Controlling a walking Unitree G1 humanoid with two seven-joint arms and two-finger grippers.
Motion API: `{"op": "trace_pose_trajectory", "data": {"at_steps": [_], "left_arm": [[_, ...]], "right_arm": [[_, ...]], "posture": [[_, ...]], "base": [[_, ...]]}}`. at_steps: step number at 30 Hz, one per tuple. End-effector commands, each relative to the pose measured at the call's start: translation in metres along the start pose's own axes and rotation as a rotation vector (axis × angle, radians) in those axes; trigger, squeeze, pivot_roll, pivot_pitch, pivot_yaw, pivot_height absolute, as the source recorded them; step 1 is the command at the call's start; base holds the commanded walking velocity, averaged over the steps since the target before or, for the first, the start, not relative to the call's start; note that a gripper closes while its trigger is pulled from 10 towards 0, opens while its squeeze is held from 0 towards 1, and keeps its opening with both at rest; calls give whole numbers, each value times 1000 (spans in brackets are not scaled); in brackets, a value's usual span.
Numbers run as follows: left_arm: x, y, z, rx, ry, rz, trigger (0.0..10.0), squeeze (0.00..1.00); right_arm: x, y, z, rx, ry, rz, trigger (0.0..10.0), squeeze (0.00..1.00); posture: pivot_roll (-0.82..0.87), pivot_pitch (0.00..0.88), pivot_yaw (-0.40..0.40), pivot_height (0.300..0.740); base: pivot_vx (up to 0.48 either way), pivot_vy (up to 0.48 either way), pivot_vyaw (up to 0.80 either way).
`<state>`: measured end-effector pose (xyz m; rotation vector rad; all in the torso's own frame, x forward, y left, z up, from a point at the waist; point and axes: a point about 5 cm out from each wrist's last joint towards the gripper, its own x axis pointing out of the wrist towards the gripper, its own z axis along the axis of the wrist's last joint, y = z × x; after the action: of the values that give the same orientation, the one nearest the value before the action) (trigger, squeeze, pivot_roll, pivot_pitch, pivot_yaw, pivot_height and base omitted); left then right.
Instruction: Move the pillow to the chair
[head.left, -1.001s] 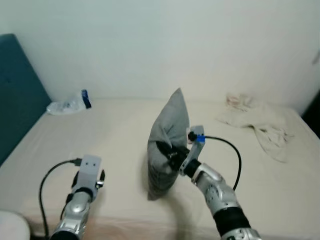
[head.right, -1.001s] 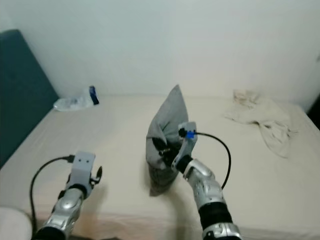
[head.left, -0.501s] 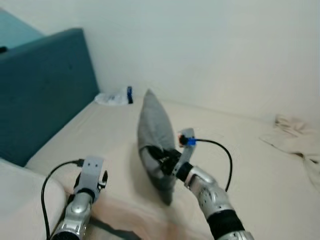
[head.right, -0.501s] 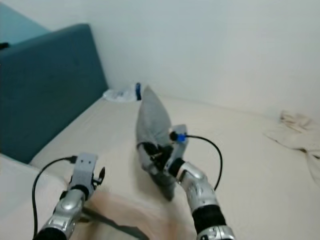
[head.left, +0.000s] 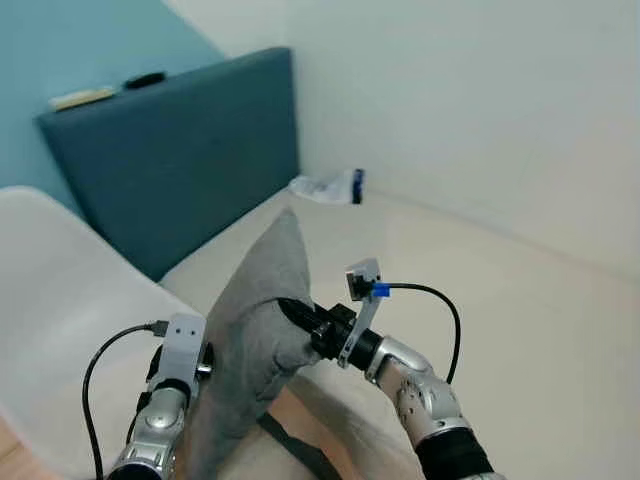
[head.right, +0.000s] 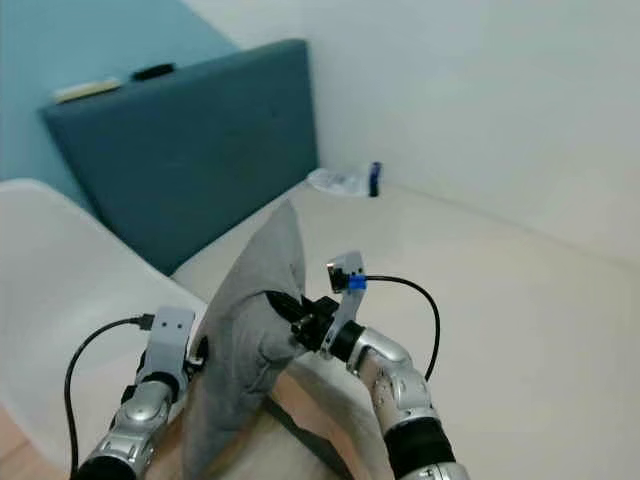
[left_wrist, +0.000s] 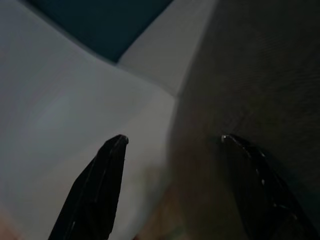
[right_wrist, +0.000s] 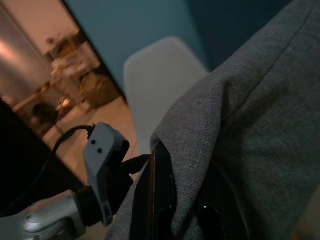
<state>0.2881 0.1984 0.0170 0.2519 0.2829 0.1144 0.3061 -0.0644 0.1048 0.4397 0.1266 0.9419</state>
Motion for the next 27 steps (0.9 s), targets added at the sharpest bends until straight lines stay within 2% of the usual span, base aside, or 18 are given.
{"op": "trace_pose_trajectory", "data": {"at_steps": [1, 8, 17, 27], "left_arm": [[-1, 5, -6, 7, 31, 15, 10000, 0], [-2, 5, -7, -1, 36, 9, 10000, 0], [-3, -3, -8, 3, 52, -5, 10000, 0], [-2, 1, -10, -8, 69, 17, 10000, 0]], "right_arm": [[6, 6, 15, -23, -66, 36, 10000, 0], [4, 6, 13, -17, -63, 31, 10000, 0], [3, 6, 11, -15, -57, 26, 10000, 0], [0, 3, 9, -22, -43, 12, 10000, 0]], "posture": [[36, 0, -5, 740], [38, 0, -3, 740], [33, 0, 0, 740], [31, 0, -2, 740]], "base": [[0, 0, 800], [0, 0, 800], [0, 0, 800], [0, 0, 800]]}}
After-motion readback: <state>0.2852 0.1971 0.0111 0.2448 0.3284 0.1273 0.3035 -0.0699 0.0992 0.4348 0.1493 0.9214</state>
